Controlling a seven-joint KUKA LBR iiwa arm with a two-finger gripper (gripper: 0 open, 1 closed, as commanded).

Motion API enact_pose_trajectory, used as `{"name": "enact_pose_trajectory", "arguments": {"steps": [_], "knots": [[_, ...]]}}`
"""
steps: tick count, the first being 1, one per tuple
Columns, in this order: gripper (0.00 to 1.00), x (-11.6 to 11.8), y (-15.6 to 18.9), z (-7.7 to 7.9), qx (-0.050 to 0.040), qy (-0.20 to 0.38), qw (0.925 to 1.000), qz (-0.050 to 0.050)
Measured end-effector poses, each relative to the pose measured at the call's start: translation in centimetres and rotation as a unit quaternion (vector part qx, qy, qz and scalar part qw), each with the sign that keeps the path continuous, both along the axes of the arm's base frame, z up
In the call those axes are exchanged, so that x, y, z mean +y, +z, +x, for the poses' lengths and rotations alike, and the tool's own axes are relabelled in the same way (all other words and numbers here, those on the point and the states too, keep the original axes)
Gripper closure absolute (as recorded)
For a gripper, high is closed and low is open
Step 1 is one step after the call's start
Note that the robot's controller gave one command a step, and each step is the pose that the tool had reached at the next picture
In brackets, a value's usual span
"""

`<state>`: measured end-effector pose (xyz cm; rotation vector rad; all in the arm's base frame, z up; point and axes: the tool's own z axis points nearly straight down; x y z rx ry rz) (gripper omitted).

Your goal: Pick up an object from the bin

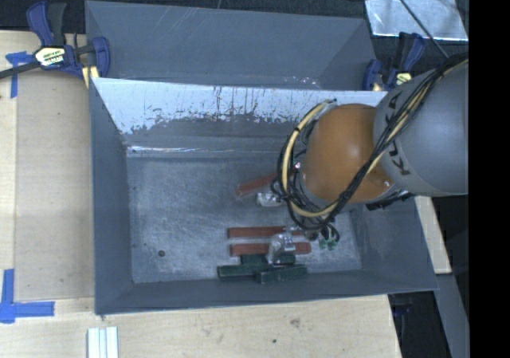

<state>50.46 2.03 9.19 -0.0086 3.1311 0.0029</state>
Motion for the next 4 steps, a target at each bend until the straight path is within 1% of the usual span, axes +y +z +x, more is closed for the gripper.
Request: {"name": "enact_pose_trajectory", "arguments": {"steps": [1, 2, 4], "knots": [[0.00, -0.01, -0.86, -0.47, 0.0014, -0.005, 1.0000, 0.000], [1.00, -0.26, -1.10, -0.99, 0.0151, -0.124, 0.9922, -0.001], [1.00, -0.26, -0.82, -1.04, 0.0135, -0.124, 0.9922, -0.001]]}}
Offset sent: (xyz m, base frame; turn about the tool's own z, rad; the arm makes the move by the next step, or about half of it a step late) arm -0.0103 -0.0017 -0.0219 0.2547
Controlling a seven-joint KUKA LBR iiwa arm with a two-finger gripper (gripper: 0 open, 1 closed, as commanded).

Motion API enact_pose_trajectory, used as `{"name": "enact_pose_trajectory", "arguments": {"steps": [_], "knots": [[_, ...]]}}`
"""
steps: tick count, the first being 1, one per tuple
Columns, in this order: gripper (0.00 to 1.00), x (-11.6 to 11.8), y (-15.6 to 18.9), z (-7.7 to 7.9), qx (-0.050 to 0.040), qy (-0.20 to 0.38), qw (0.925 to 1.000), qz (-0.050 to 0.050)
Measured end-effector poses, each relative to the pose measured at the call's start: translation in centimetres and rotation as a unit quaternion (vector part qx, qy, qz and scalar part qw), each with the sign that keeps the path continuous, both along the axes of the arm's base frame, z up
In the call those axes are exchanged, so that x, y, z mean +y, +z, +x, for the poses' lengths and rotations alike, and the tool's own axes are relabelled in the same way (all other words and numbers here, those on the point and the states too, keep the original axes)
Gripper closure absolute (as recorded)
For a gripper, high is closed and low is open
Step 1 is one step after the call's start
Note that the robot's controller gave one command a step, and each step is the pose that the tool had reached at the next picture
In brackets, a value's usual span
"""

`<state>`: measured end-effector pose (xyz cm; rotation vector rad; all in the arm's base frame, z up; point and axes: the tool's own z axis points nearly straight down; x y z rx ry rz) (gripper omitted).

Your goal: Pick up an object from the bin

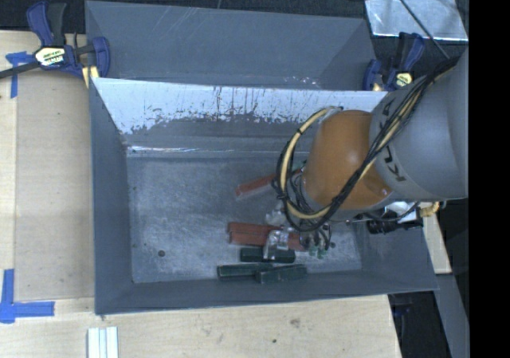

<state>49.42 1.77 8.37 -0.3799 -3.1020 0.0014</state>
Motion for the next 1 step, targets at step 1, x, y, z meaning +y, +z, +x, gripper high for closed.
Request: {"name": "enact_pose_trajectory", "arguments": {"steps": [1], "knots": [[1.00, -0.02, 1.57, 0.10, -0.0096, -0.001, 1.0000, -0.001]]}}
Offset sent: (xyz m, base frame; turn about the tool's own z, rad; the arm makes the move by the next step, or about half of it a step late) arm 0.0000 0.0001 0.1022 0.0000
